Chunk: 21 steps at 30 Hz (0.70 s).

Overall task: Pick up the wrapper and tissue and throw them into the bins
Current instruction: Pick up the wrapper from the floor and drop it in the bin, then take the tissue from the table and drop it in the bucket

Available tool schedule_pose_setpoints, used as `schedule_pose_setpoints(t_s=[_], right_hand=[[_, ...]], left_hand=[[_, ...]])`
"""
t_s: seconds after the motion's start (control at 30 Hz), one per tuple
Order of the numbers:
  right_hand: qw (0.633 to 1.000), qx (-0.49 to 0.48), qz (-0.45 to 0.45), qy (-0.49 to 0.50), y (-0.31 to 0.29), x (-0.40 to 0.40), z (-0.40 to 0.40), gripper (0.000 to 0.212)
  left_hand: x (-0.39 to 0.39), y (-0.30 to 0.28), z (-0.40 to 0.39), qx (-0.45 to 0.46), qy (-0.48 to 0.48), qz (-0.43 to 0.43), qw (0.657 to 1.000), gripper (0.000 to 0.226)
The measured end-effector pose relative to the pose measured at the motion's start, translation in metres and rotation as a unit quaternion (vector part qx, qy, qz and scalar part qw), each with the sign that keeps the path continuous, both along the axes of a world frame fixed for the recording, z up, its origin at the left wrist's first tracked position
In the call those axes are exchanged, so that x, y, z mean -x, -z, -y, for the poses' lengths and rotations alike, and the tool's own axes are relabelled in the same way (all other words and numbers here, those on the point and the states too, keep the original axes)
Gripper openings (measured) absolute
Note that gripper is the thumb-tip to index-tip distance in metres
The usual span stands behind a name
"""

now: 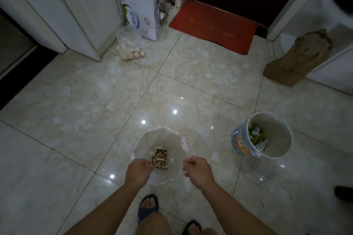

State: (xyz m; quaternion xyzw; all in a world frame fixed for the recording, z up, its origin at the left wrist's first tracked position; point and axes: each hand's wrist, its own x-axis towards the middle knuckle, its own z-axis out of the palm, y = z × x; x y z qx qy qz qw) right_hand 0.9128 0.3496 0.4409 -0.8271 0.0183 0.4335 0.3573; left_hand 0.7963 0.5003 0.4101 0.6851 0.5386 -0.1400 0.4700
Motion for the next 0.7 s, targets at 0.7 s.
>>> schedule_pose_setpoints(t_s=[0.7], right_hand=[[0.938,0.062,0.309,-0.144,-0.453,0.031,0.170,0.019]], left_hand=[[-0.035,-0.493,0.103,-0.230,0.475,0.138,0.838,0.029]])
